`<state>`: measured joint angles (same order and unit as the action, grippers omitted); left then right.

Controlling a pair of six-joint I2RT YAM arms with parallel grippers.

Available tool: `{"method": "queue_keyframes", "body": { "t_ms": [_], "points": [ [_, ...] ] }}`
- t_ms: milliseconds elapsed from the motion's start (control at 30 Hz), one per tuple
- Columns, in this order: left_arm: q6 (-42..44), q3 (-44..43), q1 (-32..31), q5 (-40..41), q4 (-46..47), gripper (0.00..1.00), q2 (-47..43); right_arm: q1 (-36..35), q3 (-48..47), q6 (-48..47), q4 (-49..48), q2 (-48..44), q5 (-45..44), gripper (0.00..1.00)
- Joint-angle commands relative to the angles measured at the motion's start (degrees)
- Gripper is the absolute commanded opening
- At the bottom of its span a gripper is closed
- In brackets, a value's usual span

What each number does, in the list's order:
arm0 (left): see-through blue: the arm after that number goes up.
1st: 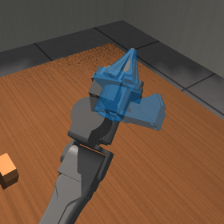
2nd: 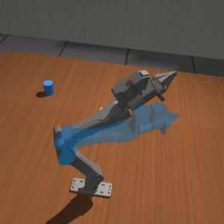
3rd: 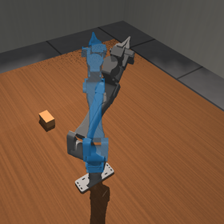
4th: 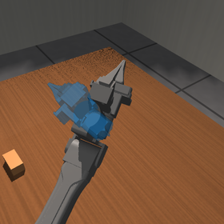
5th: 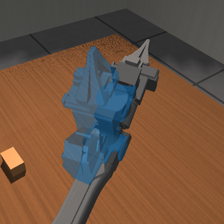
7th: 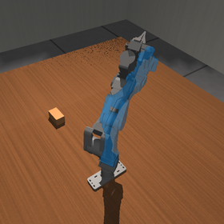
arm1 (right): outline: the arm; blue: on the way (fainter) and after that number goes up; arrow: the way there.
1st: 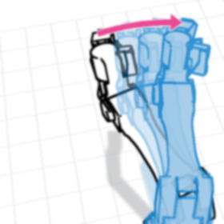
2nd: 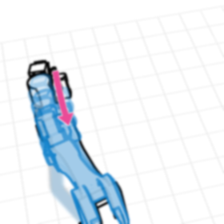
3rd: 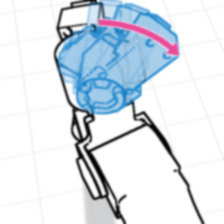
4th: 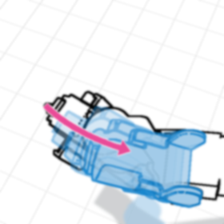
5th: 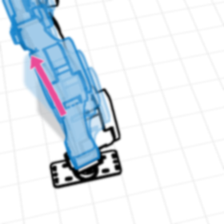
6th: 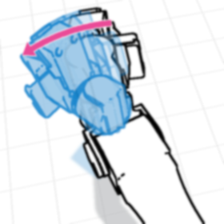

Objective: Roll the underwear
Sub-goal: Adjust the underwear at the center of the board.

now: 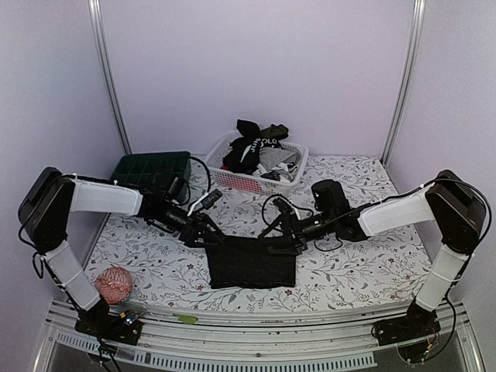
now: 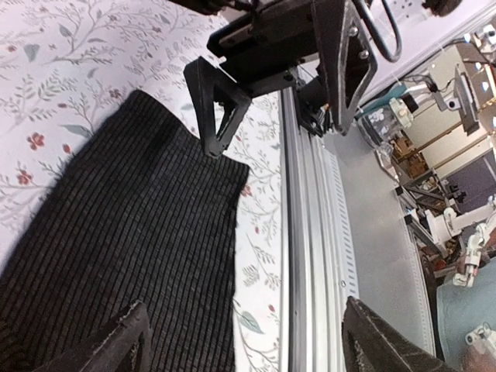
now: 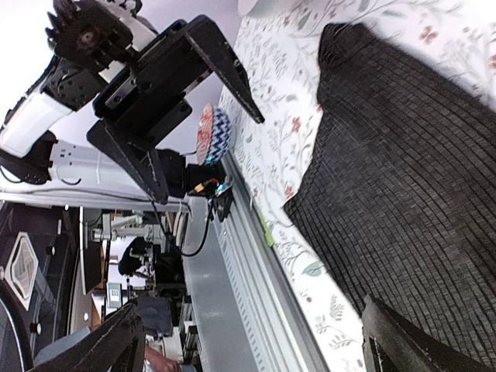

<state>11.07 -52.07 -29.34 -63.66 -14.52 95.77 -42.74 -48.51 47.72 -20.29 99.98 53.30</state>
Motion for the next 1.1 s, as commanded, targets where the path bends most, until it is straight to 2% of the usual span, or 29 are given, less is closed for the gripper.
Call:
{"method": "queue_keyframes", "body": {
  "t_ms": [0,133,233,400,500,600,700,867,967,1067],
  "points": [
    [-6.15,-5.92,1.48,2.34,8.43,0.84,9.71,4.81,-3.90,-3.18,2.46,5.78,-1.99,0.97],
    [-7.75,-8.06,3.37,4.12,10.03,0.82,15.91,6.74,-6.68,-4.79,2.31,12.43,-0.47,0.94],
    [-9.45,-6.30,6.08,4.43,11.86,0.81,18.79,8.16,-5.56,-5.60,1.60,14.51,-0.29,0.91],
    [-5.99,-5.87,8.11,4.81,6.05,0.79,22.71,8.88,-2.00,-4.79,-1.14,16.64,0.62,0.87],
    [-5.25,-4.05,8.55,4.43,6.06,0.78,20.83,8.80,-0.84,-2.93,-3.43,15.72,1.73,0.82],
    [-2.14,-2.08,8.53,3.79,6.45,0.77,12.21,8.11,-1.76,-3.25,-2.42,9.79,0.16,0.77],
    [3.58,0.11,8.37,5.38,6.70,0.77,2.56,6.59,-2.64,-9.80,4.53,1.27,-5.54,0.71],
    [18.11,6.21,6.93,11.01,3.92,0.78,-10.80,1.93,-2.19,-29.79,16.47,-11.24,-19.31,0.56],
    [27.74,11.24,3.00,16.60,3.26,0.76,-17.47,-2.90,-0.38,-44.11,21.94,-15.55,-27.51,0.54],
    [34.29,16.37,-4.15,24.37,4.31,0.72,-21.92,-7.60,1.48,-53.70,24.75,-17.51,-33.46,0.51]
  ]
}}
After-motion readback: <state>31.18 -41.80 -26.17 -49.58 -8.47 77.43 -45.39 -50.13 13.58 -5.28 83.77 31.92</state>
